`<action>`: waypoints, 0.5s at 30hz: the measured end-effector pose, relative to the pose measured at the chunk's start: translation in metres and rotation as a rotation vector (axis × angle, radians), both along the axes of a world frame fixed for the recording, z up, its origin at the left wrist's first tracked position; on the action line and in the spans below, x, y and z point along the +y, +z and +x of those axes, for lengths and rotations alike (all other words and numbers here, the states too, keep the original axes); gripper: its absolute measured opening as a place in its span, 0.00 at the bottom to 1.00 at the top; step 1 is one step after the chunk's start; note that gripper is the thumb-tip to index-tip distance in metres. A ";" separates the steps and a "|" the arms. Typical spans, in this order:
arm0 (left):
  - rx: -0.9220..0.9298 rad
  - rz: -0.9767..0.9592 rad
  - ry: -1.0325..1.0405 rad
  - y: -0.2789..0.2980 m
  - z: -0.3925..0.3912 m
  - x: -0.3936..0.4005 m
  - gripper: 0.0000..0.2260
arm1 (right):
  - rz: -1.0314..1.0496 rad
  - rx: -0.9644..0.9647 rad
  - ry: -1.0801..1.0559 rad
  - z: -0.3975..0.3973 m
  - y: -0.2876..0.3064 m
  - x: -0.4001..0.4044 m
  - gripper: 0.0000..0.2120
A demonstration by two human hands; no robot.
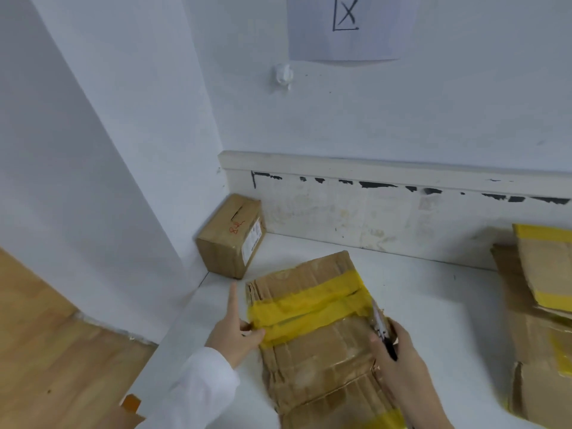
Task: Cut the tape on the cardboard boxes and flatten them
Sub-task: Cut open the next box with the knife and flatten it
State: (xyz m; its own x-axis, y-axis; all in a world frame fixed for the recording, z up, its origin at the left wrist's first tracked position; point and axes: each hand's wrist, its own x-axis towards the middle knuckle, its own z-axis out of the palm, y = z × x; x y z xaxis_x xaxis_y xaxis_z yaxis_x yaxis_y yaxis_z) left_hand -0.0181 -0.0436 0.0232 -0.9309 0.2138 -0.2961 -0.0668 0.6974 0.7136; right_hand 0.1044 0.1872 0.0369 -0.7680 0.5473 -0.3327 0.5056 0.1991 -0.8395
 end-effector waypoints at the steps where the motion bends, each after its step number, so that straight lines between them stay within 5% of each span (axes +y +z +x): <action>1: -0.015 -0.009 -0.017 -0.001 0.003 -0.001 0.47 | 0.034 0.003 0.010 -0.004 0.001 0.003 0.27; 5: 0.047 -0.149 -0.002 -0.003 -0.005 0.000 0.40 | 0.210 -0.025 0.056 -0.023 -0.001 0.011 0.28; 8: 0.244 0.051 0.164 -0.003 -0.024 -0.003 0.21 | 0.190 -0.016 0.048 -0.035 -0.005 0.018 0.31; 11: 0.119 0.196 0.148 -0.004 -0.035 -0.008 0.25 | 0.147 0.007 0.033 -0.044 -0.007 0.025 0.32; 15: 0.088 0.054 0.025 -0.004 -0.029 -0.015 0.24 | 0.209 -0.008 0.054 -0.058 -0.006 0.033 0.29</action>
State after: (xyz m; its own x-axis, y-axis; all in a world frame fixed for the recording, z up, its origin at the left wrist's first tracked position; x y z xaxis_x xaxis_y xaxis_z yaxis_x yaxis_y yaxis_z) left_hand -0.0471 -0.0589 0.0191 -0.9582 0.2033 -0.2014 -0.0192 0.6565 0.7540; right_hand 0.0465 0.2199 0.0308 -0.7960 0.5629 -0.2227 0.4960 0.3956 -0.7729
